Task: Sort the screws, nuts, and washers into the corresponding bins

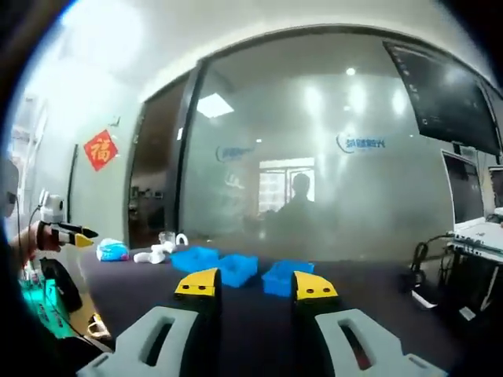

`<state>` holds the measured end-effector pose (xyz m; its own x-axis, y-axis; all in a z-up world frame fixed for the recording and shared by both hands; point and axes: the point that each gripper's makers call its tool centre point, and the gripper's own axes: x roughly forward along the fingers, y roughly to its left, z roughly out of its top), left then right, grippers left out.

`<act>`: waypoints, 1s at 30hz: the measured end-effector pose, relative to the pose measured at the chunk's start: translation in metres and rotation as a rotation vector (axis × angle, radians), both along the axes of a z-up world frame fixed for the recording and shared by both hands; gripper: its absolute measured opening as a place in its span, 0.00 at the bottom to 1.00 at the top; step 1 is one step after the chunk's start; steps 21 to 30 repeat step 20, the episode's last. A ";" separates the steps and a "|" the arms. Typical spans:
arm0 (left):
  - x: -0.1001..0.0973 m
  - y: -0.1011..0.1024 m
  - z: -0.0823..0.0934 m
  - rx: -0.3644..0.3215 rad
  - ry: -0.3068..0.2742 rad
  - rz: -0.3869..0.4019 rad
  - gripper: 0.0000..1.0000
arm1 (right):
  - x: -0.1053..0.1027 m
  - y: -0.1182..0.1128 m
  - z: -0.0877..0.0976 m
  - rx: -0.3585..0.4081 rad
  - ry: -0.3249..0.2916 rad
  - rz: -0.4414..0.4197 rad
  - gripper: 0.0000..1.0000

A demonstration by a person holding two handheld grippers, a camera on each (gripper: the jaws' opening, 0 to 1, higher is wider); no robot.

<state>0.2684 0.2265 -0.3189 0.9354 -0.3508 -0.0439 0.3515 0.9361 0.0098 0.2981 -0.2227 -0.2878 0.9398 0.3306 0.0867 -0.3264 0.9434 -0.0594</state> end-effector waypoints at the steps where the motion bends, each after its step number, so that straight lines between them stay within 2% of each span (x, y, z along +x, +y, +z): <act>1: -0.001 0.000 0.000 0.001 -0.002 -0.001 0.41 | -0.004 -0.003 -0.002 -0.006 -0.006 -0.013 0.32; 3: -0.004 0.002 0.001 0.005 -0.009 0.004 0.41 | -0.010 -0.008 -0.008 -0.014 0.000 -0.026 0.34; 12: -0.012 0.011 0.006 0.047 -0.050 0.049 0.43 | -0.018 -0.035 -0.028 0.072 0.034 -0.117 0.38; 20: -0.016 0.026 0.007 0.024 -0.057 0.086 0.44 | -0.015 -0.036 -0.030 0.077 0.031 -0.138 0.44; 30: -0.016 0.026 0.007 0.024 -0.057 0.086 0.44 | -0.015 -0.036 -0.030 0.077 0.031 -0.138 0.44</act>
